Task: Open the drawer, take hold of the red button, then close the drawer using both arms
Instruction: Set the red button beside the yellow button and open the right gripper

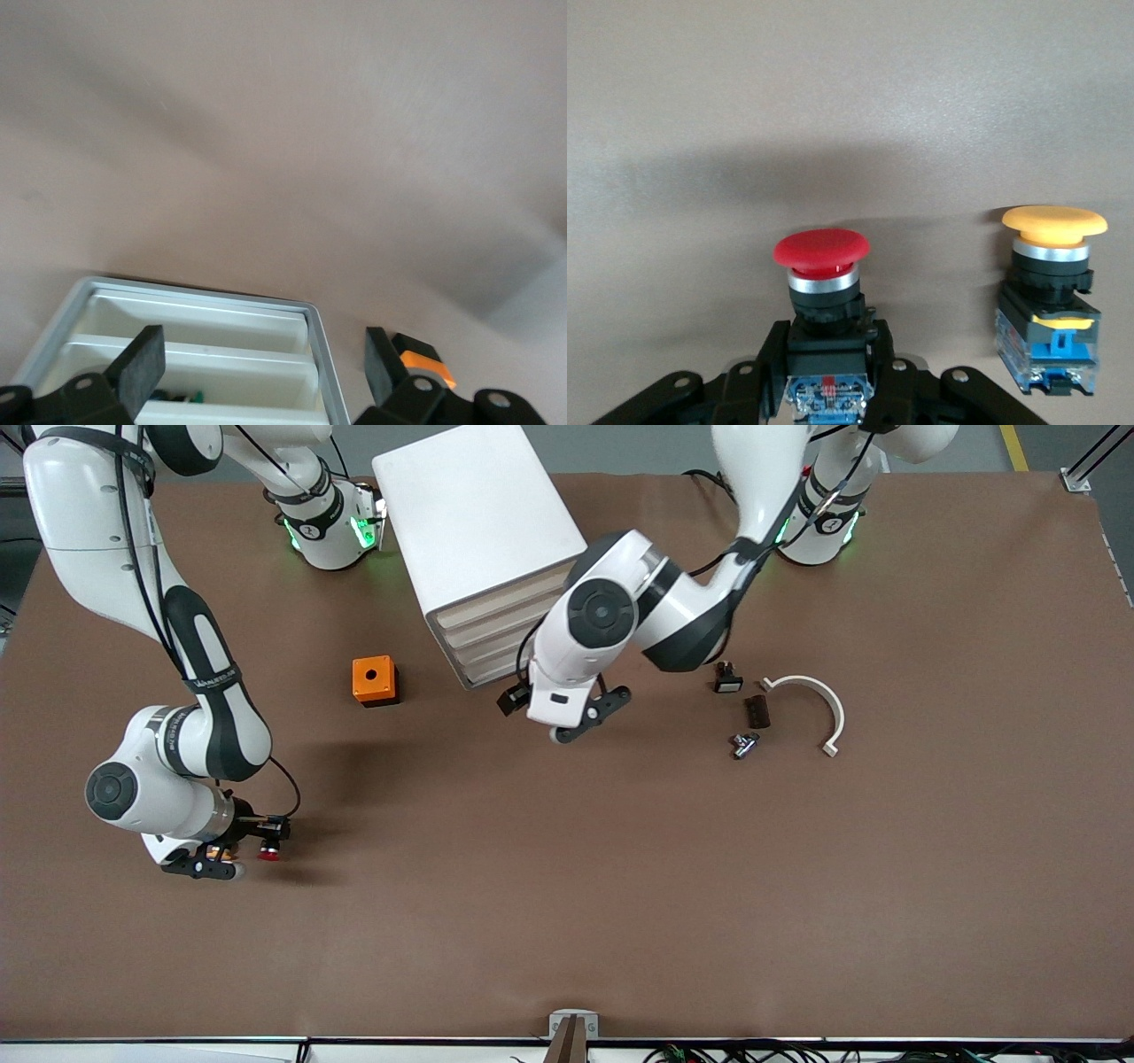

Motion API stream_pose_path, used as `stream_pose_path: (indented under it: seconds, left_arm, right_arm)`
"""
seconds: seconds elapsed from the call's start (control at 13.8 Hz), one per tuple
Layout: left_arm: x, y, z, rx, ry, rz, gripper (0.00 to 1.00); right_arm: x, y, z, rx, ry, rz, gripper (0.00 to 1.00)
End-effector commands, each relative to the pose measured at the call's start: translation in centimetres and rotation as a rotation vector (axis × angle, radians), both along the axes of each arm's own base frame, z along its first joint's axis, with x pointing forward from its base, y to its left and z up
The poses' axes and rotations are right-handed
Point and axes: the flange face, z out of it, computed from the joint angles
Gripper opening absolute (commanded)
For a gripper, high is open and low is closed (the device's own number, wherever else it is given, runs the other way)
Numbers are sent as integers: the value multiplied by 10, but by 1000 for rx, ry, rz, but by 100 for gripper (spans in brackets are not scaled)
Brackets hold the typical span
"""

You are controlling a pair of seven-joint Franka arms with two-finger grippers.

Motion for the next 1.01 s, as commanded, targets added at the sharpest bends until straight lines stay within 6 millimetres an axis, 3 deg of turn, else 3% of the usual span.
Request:
stream_pose_path:
  seconds: [0.0,0.22,0.36,0.43,0.58,0.65,0.94]
  left_arm:
    - [3,48,53,60,-28,-92,99]
    - [17,120,102,66,7,-200,99]
    - [26,166,120,77,21,-277,99]
    - [31,190,127,92,24,-311,99]
    - [38,228,139,96,26,-374,99]
    - [36,241,147,129,17,-415,99]
    - [29,308,148,170,24,-537,99]
  right_arm:
    - [-8,-6,0,1,6,4,2]
    - [-12,-6,-6,1,9,4,3]
    - [-11,-7,-5,0,6,2,11]
    - [-11,-7,-5,0,0,2,20]
    - [-10,-9,-7,-2,-9,0,94]
    - [-9,-9,-6,-2,-9,0,100]
    - [-7,-9,3,-1,-16,2,100]
